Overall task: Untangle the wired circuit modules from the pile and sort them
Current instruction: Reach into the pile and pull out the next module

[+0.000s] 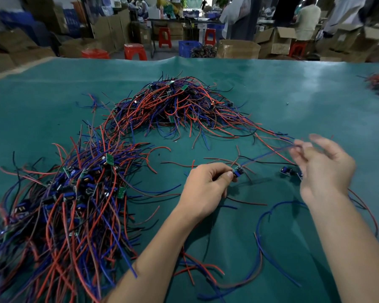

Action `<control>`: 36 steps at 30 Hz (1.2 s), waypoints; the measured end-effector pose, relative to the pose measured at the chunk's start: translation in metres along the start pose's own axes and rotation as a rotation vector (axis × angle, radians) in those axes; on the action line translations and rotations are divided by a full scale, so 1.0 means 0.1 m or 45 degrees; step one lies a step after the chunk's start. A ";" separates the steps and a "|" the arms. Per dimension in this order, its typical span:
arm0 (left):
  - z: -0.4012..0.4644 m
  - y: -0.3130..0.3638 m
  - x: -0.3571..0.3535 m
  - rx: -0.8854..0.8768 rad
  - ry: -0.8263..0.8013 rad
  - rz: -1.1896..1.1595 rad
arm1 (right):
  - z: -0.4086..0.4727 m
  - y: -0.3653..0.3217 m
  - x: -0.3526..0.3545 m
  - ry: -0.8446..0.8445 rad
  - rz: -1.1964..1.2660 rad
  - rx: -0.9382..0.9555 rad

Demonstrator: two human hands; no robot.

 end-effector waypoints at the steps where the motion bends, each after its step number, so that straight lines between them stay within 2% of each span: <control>1: 0.01 -0.01 0.02 -0.005 0.043 -0.028 | 0.03 -0.03 0.04 0.074 0.056 -0.017; 3: 0.03 -0.02 0.04 0.008 0.125 -0.105 | 0.07 -0.08 0.08 0.125 0.078 -0.052; 4: 0.03 -0.03 0.04 0.018 0.153 -0.136 | 0.05 -0.08 0.06 0.065 0.032 -0.067; 6: 0.04 -0.04 0.03 0.034 0.182 -0.186 | -0.08 -0.04 -0.07 -0.244 -0.195 -0.069; 9: 0.04 -0.04 0.02 0.023 0.176 -0.240 | -0.41 0.14 -0.35 -0.868 -0.527 -0.058; 11: 0.04 -0.03 0.02 -0.008 0.145 -0.203 | -0.52 0.21 -0.42 -1.070 -0.577 0.047; 14: 0.03 -0.03 0.01 -0.017 0.107 -0.123 | -0.55 0.23 -0.45 -1.097 -0.606 0.226; 16: 0.03 -0.03 0.02 -0.003 0.072 -0.096 | -0.50 0.23 -0.44 -1.016 -0.599 0.276; 20: 0.01 0.02 0.00 0.017 -0.034 -0.037 | -0.26 0.06 -0.29 -0.609 -0.550 0.431; 24: -0.03 0.04 0.00 0.004 -0.039 0.068 | -0.02 -0.24 0.03 -0.186 -0.147 0.298; 26: -0.03 0.06 0.00 0.008 -0.005 0.118 | 0.05 -0.42 0.18 -0.096 0.080 0.225; 28: -0.03 0.08 0.01 0.016 0.031 0.107 | -0.01 -0.59 0.16 -0.192 0.164 0.150; 30: -0.03 0.08 0.02 0.017 0.038 0.092 | -0.25 -0.68 -0.07 -0.391 0.102 0.088; 36: -0.05 0.13 0.02 -0.037 0.079 0.023 | -1.39 -0.71 -1.33 -1.225 -0.280 0.157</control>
Point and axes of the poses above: each hand's wrist, its own z-axis towards the middle knuckle, its own x-axis out of the back of the hand, y = z × x, the point moved 3 cm from there along z, towards the middle knuckle, and after that the axes turned 8 degrees about -z, right-handed, at the moved point
